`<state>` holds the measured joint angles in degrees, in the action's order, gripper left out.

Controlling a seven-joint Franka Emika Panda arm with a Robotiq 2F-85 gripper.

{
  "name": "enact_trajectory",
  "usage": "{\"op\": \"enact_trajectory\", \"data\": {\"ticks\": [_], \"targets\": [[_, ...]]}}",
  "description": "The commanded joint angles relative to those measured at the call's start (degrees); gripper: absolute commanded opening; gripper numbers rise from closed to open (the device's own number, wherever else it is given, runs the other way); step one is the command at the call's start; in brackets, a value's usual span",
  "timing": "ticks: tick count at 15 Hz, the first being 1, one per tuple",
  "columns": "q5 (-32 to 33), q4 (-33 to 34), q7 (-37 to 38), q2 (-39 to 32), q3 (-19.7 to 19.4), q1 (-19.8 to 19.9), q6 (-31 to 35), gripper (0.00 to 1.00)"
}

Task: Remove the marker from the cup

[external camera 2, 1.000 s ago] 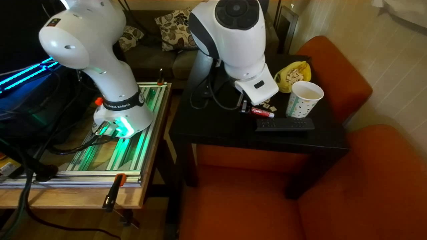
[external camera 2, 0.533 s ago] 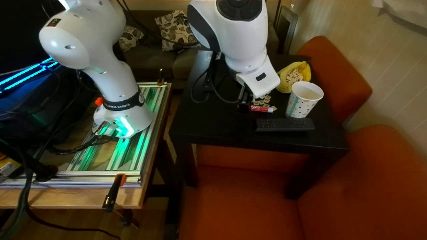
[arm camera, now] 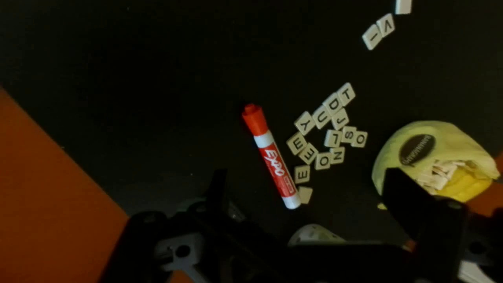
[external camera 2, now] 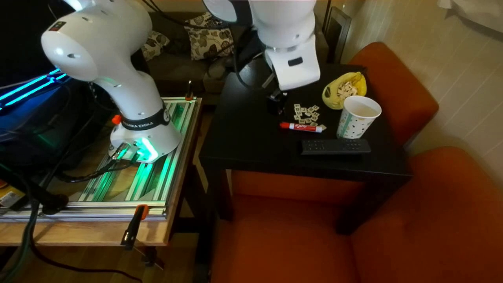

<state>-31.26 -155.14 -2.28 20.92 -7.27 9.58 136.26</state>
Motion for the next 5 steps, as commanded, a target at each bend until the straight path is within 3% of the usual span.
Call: {"op": "enact_trajectory", "data": {"ticks": [1,2,3,5], "targets": [[6.8,-2.3,9.9,14.4,0.7,1.9,-5.1,1.00],[9.4,-2.0,12.2,17.6,1.6,2.6,-7.4,1.00],[6.0,-0.1,7.8,9.5,-0.8,0.0,-3.8,1.00],[8.2,-0.3,10.7,14.7,0.0,0.8,-6.4,1.00]]}}
